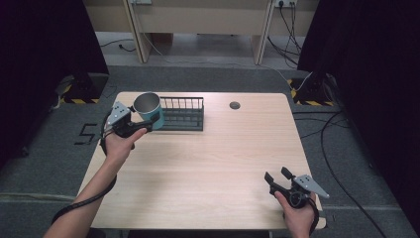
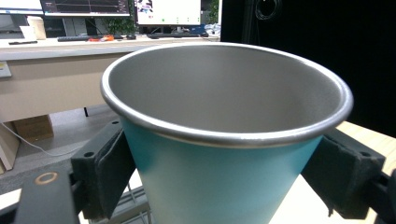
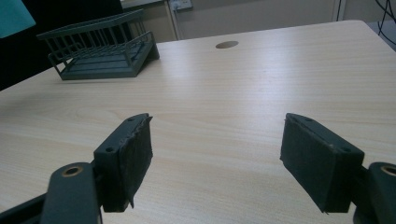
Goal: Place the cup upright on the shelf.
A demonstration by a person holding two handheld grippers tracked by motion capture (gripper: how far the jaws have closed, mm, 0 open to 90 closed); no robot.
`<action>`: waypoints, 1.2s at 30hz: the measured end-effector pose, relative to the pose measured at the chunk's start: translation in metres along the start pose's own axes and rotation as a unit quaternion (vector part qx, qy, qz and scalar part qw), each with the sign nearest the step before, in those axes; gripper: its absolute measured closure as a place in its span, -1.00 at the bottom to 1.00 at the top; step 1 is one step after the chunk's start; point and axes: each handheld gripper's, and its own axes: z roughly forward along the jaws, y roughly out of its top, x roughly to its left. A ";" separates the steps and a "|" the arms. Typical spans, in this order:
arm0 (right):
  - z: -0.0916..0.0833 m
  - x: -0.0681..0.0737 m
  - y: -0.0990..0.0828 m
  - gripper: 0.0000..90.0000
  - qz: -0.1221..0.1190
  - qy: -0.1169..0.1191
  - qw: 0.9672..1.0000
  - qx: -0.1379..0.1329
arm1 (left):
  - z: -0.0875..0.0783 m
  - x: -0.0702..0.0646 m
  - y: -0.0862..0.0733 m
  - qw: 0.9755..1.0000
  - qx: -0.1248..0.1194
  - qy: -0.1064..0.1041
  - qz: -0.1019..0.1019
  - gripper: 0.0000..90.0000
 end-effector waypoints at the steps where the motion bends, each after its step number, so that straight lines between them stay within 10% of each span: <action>1: 0.000 0.000 0.000 -0.43 0.000 0.000 1.000 0.000 | 0.001 0.000 0.001 1.000 0.000 0.000 0.000 -0.66; 36: 0.000 0.000 0.000 -0.43 0.000 0.003 1.000 0.000 | 0.042 0.008 0.024 1.000 0.000 0.011 0.002 -0.66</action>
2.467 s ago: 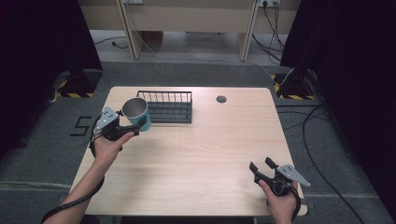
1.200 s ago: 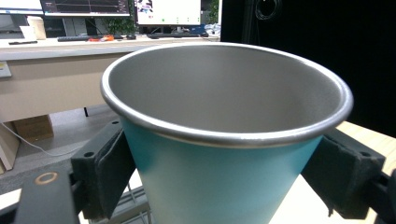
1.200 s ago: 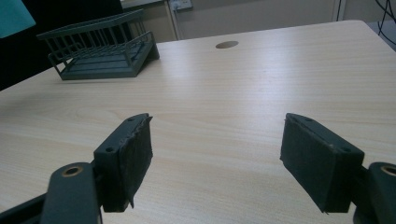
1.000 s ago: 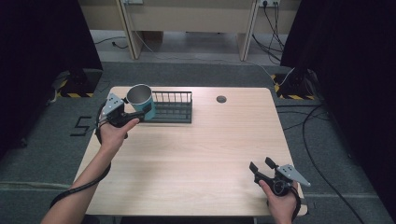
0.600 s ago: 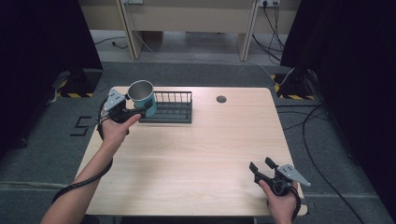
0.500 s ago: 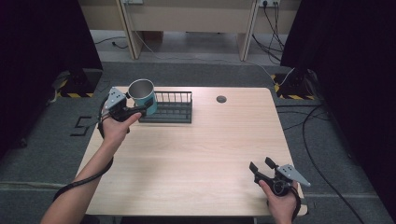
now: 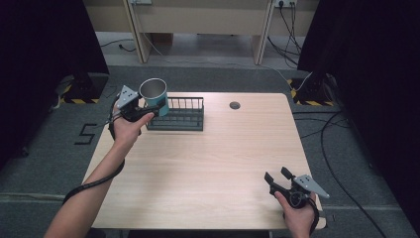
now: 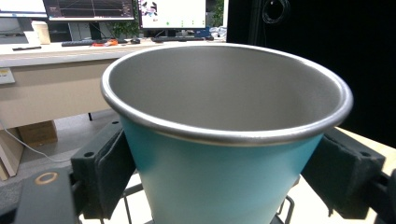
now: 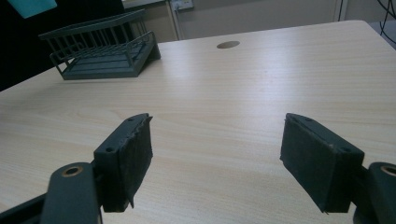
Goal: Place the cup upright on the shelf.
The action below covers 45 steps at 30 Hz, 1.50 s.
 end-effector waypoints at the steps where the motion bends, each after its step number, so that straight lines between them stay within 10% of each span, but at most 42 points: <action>1: 0.000 0.000 0.000 -0.43 0.000 0.000 1.000 0.000 | 0.001 0.000 0.001 1.000 0.001 0.001 0.001 -0.66; 45: 0.000 0.000 0.000 -0.43 0.001 0.003 1.000 0.000 | 0.078 -0.001 -0.025 0.998 0.062 0.027 -0.017 -0.66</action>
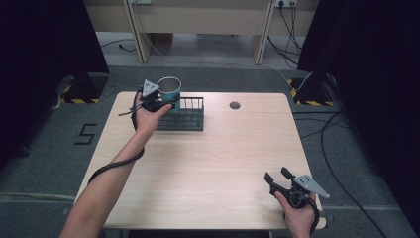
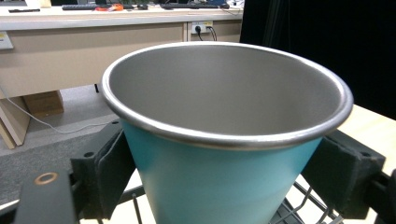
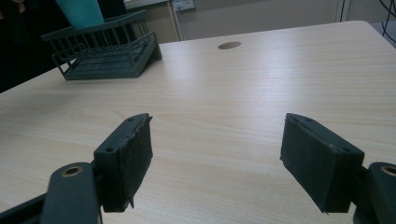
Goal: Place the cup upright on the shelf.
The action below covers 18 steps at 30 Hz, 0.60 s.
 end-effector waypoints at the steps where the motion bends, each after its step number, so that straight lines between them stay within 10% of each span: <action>1: 0.000 0.000 0.000 -0.43 0.000 0.000 1.000 0.000 | 0.001 -0.001 -0.001 1.000 0.002 0.000 0.000 -0.66; 18: 0.000 0.000 0.000 -0.43 0.000 0.001 1.000 0.000 | 0.014 -0.010 -0.012 0.999 0.035 -0.003 -0.007 -0.66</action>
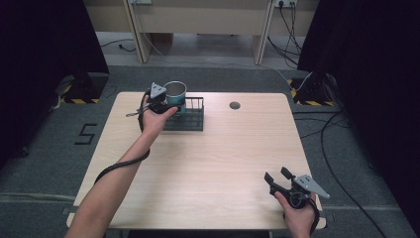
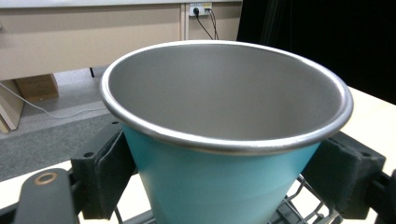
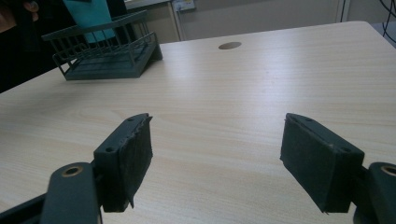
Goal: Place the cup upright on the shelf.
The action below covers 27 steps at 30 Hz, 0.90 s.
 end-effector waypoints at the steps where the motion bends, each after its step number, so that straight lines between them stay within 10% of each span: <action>1: 0.000 0.000 0.000 -0.43 0.000 0.000 1.000 0.000 | 0.000 0.000 -0.001 1.000 0.001 -0.001 -0.001 -0.66; 27: 0.000 0.000 0.000 -0.43 -0.002 0.001 1.000 0.001 | 0.004 0.001 -0.015 1.000 0.028 0.003 0.001 -0.68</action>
